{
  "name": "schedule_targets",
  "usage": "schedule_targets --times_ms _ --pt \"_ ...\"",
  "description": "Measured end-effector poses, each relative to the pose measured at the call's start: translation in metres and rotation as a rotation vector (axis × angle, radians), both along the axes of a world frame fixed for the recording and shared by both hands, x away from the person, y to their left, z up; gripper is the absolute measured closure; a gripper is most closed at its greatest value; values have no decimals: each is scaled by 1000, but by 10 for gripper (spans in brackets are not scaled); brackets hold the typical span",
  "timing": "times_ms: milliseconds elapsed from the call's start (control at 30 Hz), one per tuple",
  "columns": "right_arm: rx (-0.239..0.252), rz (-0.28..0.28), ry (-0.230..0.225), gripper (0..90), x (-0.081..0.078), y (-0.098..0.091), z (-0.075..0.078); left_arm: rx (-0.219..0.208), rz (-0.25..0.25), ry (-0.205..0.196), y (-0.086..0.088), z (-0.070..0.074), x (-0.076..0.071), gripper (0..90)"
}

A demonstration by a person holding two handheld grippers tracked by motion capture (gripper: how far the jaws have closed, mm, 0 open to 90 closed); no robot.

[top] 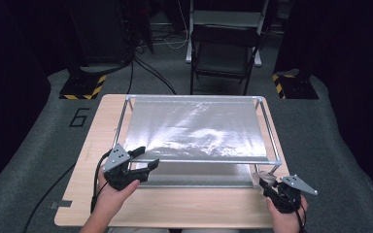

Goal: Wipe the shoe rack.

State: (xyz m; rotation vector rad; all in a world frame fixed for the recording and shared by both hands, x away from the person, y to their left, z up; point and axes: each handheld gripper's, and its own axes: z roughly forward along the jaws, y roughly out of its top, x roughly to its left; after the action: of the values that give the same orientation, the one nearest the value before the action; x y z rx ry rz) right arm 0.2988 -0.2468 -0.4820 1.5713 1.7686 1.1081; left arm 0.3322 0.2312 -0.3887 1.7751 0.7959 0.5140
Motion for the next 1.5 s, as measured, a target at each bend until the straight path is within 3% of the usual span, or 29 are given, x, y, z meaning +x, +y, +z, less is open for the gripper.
schedule_targets --times_ms 200,433,467,700,800,900,967,1000,1100,1267,1333,1367,1400,1433,1467,1500 --pt "22 -19 65 645 -6 2 -14 1 2 0 0 0 0 332" --pt "39 12 46 684 -13 9 -10 6 0 -1 0 0 -1 332" --pt "30 39 21 684 -17 18 -6 6 0 -2 0 0 -1 332" --pt "4 150 -6 680 -9 48 0 5 2 -8 -1 -1 -1 332" --pt "14 183 -9 675 -2 59 4 3 2 -4 -1 -1 -1 332" --pt "9 212 17 657 10 66 -2 7 0 -8 0 -1 -1 332" --pt "11 211 23 646 14 68 -6 7 0 -9 0 -1 -1 333" --pt "13 191 64 599 20 70 -13 7 0 -9 0 -1 -1 333" --pt "3 174 86 520 25 68 -22 6 0 -11 0 -1 -1 333" --pt "-19 130 51 463 21 68 -19 5 -1 -10 0 -1 -1 333" --pt "-27 113 16 448 17 68 -14 5 0 -9 0 -1 -1 332" --pt "-56 101 -17 467 15 69 -10 5 0 -9 0 -1 -1 332" --pt "-59 98 -31 543 15 70 -9 5 0 -9 0 -1 -1 332" --pt "-59 98 -31 543 15 70 -9 5 0 -9 0 -1 -1 332" --pt "-71 144 -14 714 16 70 -9 4 0 -9 0 -1 -1 332" --pt "-71 144 -14 714 16 70 -9 5 0 -9 0 -1 -1 332"
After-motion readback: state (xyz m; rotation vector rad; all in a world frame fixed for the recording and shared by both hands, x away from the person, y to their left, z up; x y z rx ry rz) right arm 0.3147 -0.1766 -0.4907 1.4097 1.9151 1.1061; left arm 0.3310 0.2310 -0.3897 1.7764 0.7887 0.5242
